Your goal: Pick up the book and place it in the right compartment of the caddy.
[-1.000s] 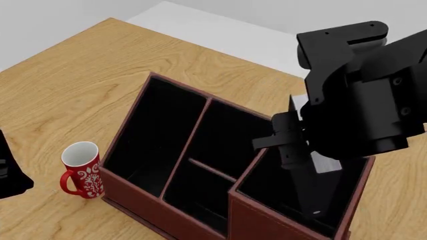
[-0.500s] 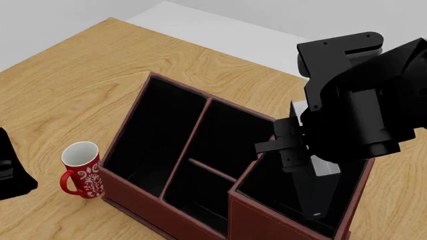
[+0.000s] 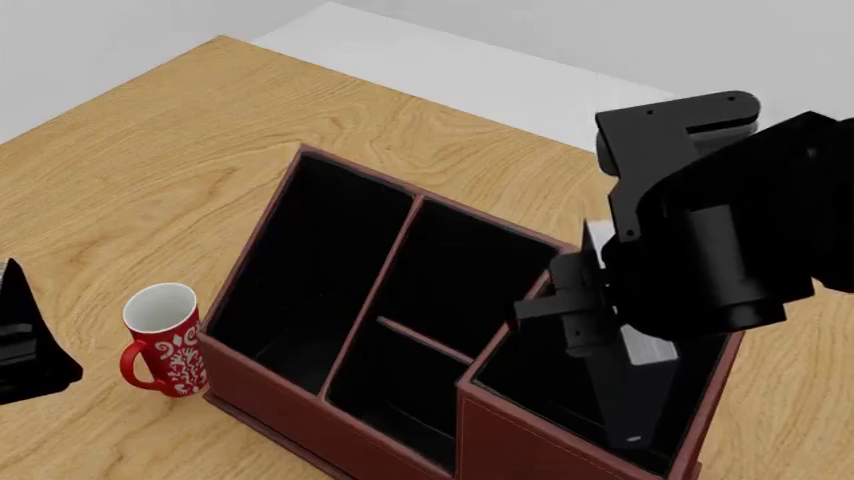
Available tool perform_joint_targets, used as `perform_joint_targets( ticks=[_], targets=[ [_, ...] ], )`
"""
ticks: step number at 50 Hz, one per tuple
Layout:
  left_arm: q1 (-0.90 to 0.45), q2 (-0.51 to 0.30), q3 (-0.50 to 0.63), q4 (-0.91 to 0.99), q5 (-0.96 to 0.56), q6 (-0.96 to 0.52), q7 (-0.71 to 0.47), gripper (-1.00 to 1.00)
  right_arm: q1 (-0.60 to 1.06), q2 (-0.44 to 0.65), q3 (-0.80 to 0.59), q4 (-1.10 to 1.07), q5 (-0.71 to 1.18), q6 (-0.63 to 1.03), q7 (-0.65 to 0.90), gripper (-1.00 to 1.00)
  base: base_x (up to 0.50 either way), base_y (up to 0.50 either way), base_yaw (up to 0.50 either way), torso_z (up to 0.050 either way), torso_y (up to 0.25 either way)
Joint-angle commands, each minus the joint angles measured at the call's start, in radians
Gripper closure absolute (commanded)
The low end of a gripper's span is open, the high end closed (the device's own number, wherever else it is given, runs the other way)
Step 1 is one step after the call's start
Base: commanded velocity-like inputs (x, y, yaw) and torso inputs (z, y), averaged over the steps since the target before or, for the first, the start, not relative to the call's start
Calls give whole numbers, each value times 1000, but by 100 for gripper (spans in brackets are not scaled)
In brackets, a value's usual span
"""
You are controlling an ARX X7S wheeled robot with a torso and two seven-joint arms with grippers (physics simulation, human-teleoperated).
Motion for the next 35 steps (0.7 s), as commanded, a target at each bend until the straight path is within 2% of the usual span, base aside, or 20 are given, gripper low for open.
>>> perform_joint_targets(
  ticks=[1, 35],
  targets=[
    [0, -2, 5, 0, 2, 0, -2, -100, -3, -18, 5, 25, -93, -11, -58, 100, 0, 0, 0, 0, 0],
    [-6, -3, 19, -19, 10, 8, -6, -100, -38, -59, -44, 94, -197, -42, -171, 100, 0, 0, 0, 0, 1]
  ],
)
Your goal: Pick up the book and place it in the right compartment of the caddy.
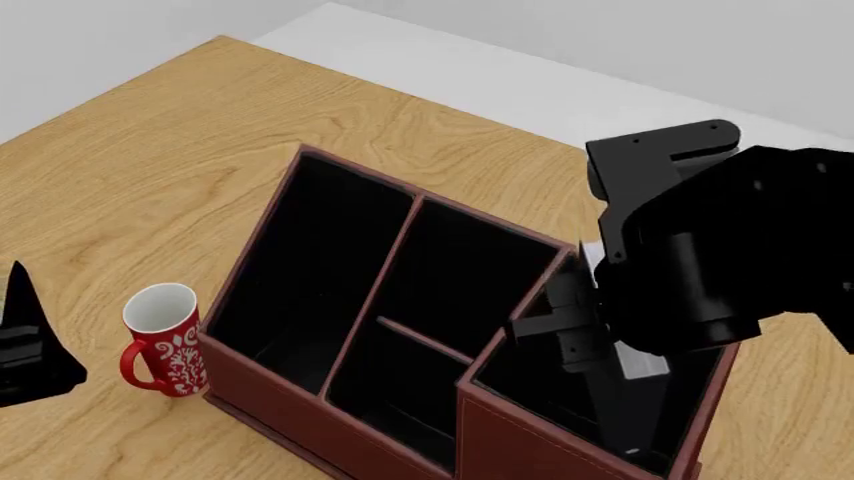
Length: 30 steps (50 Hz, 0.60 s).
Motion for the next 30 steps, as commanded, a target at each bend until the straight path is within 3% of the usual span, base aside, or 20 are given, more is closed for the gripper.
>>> perform_joint_targets(
  ticks=[1, 30],
  targets=[
    [-5, 2, 8, -17, 9, 9, 1, -100, -1, -14, 2, 28, -89, -9, -63, 100, 0, 0, 0, 0, 0],
    [-11, 0, 24, -31, 20, 8, -5, -100, -46, -57, -43, 108, -177, -51, -185, 100, 0, 0, 0, 0, 1]
  ],
)
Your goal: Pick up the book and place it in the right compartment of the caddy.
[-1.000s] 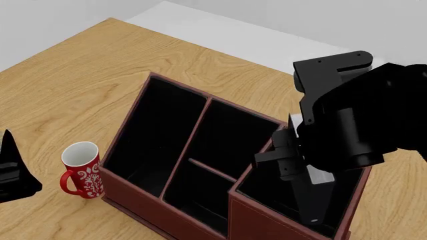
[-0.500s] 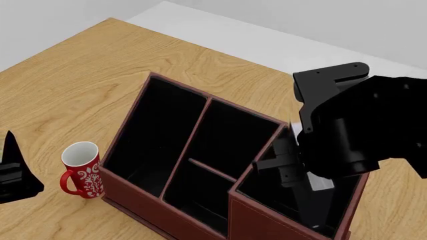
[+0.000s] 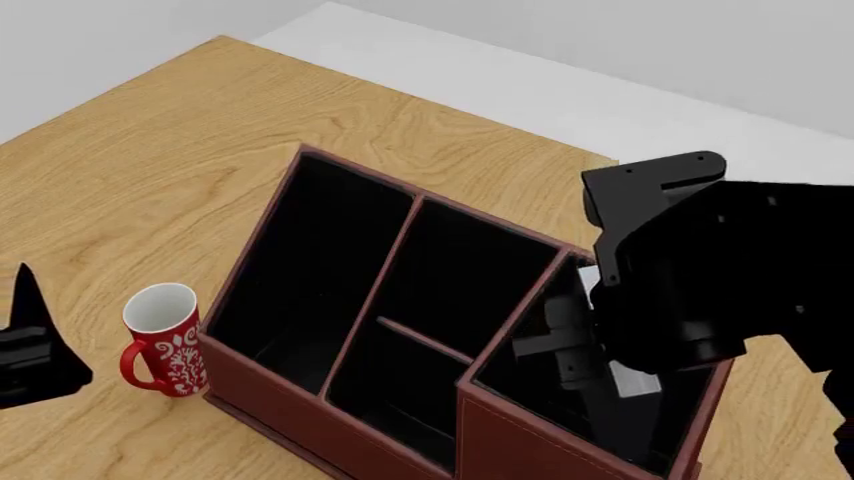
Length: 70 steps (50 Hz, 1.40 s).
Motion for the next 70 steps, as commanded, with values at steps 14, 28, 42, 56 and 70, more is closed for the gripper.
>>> perform_joint_targets(
  ticks=[14, 28, 42, 56, 70],
  targets=[
    [-3, 1, 13, -18, 10, 11, 0, -100, -32, -24, -9, 42, -98, -27, -78, 100, 0, 0, 0, 0, 1],
    [-2, -3, 14, -8, 3, 3, -5, -100, -28, -33, -13, 58, -106, -28, -88, 100, 0, 0, 0, 1, 1],
    [-6, -4, 18, -14, 1, 5, -4, -100, -22, -16, -3, 35, -93, -24, -65, -100, 0, 0, 0, 0, 0],
    [-2, -7, 14, -6, -9, 4, -7, -100, 9, 8, 14, -28, -65, -3, 3, -100, 0, 0, 0, 0, 0],
    [5, -15, 4, 14, -25, 1, -11, -100, 75, 54, 46, -118, 31, 69, 146, -100, 0, 0, 0, 0, 0]
  ],
)
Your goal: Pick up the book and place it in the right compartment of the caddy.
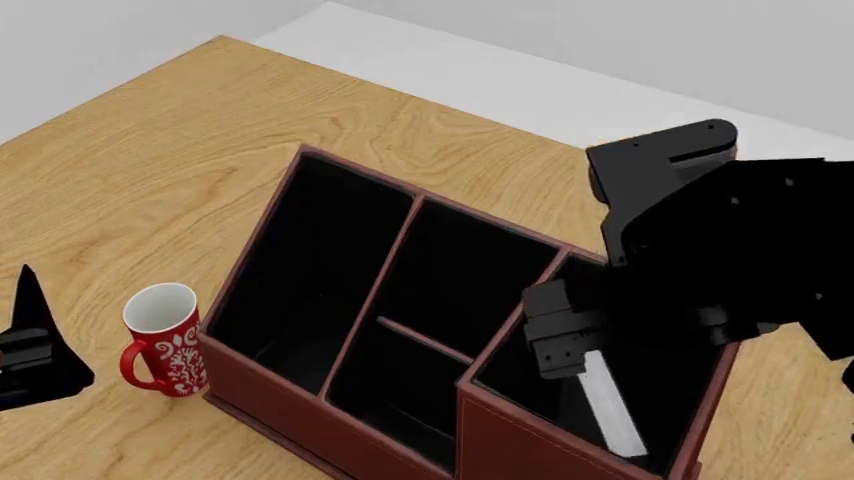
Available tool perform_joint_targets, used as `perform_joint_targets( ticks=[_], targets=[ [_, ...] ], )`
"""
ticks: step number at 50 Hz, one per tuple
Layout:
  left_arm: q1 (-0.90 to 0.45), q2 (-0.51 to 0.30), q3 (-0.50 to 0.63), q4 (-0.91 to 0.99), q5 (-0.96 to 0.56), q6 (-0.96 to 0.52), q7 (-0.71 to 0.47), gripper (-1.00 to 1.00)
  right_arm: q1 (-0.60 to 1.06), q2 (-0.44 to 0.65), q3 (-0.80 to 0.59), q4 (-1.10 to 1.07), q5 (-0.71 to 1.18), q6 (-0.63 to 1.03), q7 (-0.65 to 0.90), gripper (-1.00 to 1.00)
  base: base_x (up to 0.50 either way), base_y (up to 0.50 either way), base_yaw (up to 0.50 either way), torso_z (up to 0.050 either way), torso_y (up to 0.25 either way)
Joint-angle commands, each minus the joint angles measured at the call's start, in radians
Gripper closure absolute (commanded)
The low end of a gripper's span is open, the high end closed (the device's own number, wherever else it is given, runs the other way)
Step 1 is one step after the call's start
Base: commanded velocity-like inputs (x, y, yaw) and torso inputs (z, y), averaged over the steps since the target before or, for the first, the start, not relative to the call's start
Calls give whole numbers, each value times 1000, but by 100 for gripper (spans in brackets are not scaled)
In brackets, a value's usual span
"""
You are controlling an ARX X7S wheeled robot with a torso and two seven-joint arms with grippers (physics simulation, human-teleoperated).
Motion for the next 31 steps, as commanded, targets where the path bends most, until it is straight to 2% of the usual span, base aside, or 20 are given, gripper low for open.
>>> perform_joint_targets(
  ticks=[1, 31],
  targets=[
    [4, -5, -6, 14, -11, -2, -3, -100, 45, 36, 23, -66, 66, 47, 101, -100, 0, 0, 0, 0, 0],
    [10, -15, -27, 30, -43, 2, -6, -100, 179, 81, 55, -152, 227, 131, 313, -100, 0, 0, 0, 0, 0]
  ],
)
